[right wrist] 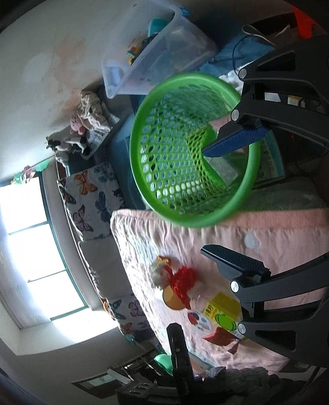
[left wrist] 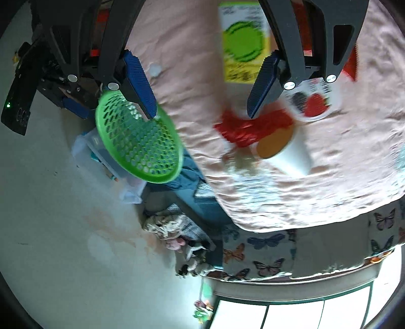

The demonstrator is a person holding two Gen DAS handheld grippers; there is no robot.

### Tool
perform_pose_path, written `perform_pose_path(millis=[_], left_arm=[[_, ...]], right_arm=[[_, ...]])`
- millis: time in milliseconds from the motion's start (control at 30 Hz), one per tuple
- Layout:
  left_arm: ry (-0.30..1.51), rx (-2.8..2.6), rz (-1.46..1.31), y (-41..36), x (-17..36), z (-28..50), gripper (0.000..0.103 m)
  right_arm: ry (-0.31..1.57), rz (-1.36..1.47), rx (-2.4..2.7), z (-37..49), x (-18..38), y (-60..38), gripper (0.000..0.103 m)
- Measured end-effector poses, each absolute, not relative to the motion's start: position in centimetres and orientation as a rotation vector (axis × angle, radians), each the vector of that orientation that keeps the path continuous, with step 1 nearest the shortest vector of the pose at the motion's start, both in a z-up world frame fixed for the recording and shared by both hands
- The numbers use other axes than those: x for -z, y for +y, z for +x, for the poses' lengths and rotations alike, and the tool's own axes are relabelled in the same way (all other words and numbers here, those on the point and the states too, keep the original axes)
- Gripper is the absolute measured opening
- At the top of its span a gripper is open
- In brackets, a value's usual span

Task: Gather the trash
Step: 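Move both tools back over the bed toward the remaining trash, then grasp the red snack wrapper with the left tool while the right tool grasps the lime juice bottle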

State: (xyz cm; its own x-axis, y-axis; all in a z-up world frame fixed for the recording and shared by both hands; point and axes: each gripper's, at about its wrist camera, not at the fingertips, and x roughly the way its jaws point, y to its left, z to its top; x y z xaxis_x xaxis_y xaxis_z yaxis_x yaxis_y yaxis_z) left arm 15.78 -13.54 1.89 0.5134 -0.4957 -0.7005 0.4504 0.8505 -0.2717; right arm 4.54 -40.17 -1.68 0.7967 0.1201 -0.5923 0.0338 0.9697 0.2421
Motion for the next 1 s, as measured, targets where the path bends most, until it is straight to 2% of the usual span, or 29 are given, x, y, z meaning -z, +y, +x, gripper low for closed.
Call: perform_pose_path(millis=[567, 1000], left_arm=[[0.834, 0.379, -0.139, -2.5, -0.2, 12.9, 0.071], [0.839, 0.333, -0.206, 2.3, 1.5, 11.6, 0.071]], right_arm=[[0.704, 0.197, -0.21, 6.4, 1.6, -32.5, 0.074], [0.844, 0.208, -0.322, 10.4, 2.3, -26.3, 0.074]])
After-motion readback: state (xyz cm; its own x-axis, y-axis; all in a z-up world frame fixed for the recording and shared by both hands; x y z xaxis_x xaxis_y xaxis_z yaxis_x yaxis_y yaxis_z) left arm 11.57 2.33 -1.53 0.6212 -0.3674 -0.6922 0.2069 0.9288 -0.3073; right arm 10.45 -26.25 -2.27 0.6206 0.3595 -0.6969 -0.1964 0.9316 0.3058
